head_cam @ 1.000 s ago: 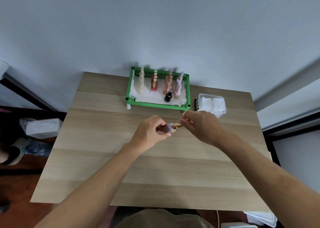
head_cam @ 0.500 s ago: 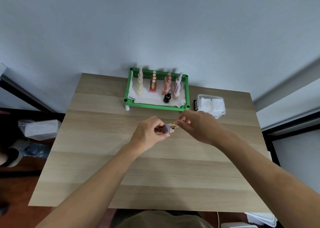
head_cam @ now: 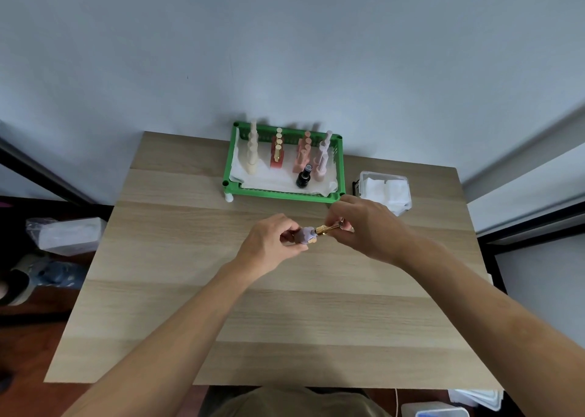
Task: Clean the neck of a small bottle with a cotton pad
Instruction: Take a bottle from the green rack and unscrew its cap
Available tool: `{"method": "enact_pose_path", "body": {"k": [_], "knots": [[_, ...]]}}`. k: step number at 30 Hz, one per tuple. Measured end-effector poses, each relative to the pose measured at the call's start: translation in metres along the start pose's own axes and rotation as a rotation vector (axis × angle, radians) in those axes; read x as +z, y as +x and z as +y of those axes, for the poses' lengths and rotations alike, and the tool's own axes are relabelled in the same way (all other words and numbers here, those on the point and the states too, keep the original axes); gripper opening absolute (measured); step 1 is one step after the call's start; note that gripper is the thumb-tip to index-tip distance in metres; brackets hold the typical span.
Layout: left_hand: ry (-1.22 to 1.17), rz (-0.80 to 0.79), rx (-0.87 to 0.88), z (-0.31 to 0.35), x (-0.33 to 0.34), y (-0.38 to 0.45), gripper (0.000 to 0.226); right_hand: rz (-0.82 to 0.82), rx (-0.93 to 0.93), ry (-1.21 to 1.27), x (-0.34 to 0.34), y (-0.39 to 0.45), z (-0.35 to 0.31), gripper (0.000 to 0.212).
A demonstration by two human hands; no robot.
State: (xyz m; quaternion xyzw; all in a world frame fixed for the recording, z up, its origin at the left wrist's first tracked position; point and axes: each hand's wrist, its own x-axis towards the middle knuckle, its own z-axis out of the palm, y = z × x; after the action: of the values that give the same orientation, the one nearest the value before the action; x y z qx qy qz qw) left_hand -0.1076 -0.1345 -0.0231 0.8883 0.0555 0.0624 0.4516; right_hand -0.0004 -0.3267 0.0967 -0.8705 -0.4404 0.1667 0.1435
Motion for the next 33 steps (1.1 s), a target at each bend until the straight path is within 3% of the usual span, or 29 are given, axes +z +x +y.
{"method": "enact_pose_path", "body": {"k": [7, 16, 33], "knots": [[-0.005, -0.006, 0.016, -0.007, 0.002, 0.001, 0.023, -0.091, 0.054, -0.128, 0.008, 0.005, 0.016, 0.033], [-0.054, 0.031, -0.018, -0.015, 0.011, 0.002, 0.028, -0.035, 0.106, -0.078, 0.017, -0.003, 0.036, 0.022], [-0.035, 0.026, -0.207, -0.043, 0.043, -0.001, 0.031, 0.083, 0.437, 0.658, 0.119, -0.013, 0.078, 0.015]]}}
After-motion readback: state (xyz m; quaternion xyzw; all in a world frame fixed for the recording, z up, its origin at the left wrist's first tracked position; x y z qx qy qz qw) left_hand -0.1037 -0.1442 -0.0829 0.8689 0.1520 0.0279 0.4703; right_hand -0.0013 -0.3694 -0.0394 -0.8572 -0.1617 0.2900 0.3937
